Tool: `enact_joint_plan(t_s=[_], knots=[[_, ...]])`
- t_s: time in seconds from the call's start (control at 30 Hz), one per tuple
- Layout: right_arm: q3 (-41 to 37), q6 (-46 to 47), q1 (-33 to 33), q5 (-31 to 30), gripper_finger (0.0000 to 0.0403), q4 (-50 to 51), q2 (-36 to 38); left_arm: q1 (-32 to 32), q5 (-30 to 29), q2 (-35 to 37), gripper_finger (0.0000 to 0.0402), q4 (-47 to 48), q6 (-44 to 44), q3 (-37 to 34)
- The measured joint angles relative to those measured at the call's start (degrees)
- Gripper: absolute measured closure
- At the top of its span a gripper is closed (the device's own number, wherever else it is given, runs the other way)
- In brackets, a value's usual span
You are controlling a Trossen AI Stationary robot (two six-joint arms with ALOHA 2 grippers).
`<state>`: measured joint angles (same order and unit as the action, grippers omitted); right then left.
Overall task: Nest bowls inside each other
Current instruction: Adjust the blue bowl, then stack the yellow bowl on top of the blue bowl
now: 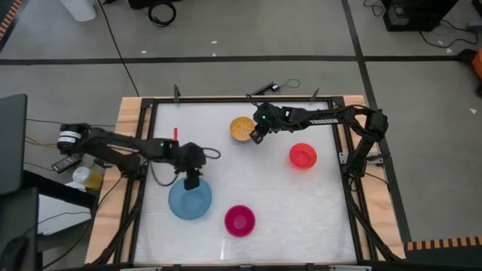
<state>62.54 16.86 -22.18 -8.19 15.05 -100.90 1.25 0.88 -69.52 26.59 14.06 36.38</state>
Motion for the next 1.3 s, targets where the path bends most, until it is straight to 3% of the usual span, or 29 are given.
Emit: enact_joint_plan(t_s=[0.1,0.3,0.43,0.63,0.8,0.97,1.13,1.3], knots=[[0.00,-0.04,0.08,-0.14,0.0267,-0.16,0.00,6.40,-0.80,3.39,0.0260,2.23,5.62,-0.01],[-0.02,0.86,-1.25,-2.57,0.0267,-3.61,-0.27,19.56,-7.94,6.40,0.0260,8.77,16.15,0.00],[-0.02,1.57,-1.70,-2.64,0.0267,-8.79,-3.02,24.54,-14.54,6.28,0.0260,12.94,20.34,-0.02],[3.62,1.71,-1.52,-2.25,0.0269,-5.36,-7.60,24.03,-23.96,7.70,0.0260,13.70,19.05,0.29],[7.89,0.82,-1.53,0.98,0.0278,0.90,-11.39,21.63,-27.92,10.58,0.0260,13.92,15.88,2.16],[9.05,-0.35,0.25,3.31,0.0371,1.46,-11.73,20.77,-36.51,14.87,0.0260,14.63,15.75,3.04],[8.55,0.55,6.87,3.63,0.0374,-2.24,-9.14,21.06,-49.92,17.58,0.0260,20.12,25.63,2.11],[8.85,1.14,16.52,5.96,0.0381,-13.76,-8.11,18.27,-48.39,18.79,0.0260,25.37,31.76,2.10]])
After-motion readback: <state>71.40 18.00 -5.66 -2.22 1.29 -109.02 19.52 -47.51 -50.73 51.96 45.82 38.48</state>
